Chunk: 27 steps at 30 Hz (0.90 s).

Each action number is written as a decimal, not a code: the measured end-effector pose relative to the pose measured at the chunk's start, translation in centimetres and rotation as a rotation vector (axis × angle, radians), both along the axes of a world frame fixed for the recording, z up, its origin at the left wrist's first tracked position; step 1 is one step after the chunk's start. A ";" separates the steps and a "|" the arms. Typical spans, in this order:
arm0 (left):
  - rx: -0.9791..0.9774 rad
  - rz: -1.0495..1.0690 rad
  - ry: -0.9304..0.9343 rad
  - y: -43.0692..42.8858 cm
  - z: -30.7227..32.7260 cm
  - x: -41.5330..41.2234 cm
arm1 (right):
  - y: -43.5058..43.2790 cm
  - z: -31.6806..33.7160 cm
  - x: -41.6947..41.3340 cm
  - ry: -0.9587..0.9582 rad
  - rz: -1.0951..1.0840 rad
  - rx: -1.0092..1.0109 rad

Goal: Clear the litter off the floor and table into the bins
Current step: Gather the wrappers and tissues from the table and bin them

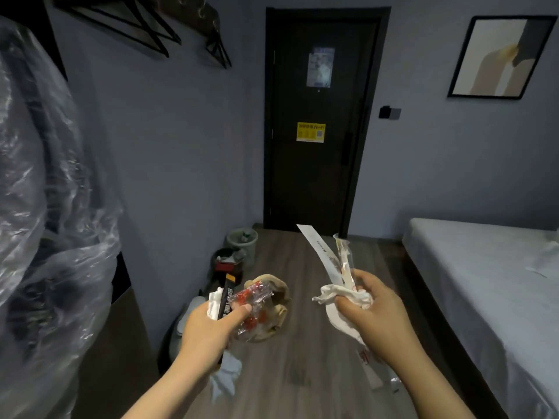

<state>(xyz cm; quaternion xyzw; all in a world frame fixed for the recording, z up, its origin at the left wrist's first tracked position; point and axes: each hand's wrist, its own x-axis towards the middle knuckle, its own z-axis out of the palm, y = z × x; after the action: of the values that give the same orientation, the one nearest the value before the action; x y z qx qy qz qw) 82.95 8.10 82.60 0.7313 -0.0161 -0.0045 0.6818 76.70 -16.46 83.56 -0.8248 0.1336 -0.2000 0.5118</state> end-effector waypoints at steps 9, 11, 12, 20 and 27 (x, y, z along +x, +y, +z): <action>0.000 0.096 0.047 -5.2 -1.4 14.2 | -5.2 -1.1 16.0 0.067 0.094 0.012; 0.024 0.121 0.052 -5.2 -2.1 17.8 | -5.5 -1.7 19.7 0.085 0.098 0.005; 0.027 0.130 0.057 -5.2 -2.6 19.6 | -5.6 -1.9 21.7 0.091 0.097 0.000; -0.012 0.161 0.111 -3.0 -3.9 36.5 | -4.2 -2.9 38.0 0.157 0.079 -0.053; -0.030 0.134 0.189 -3.7 -5.5 49.1 | -4.6 -3.8 50.0 0.206 0.047 -0.061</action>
<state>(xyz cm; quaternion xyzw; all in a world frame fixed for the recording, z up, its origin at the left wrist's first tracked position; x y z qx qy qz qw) 132.01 4.37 77.06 0.7170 0.0970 -0.0277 0.6898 126.72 -21.05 79.74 -0.8591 0.1601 -0.1062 0.4744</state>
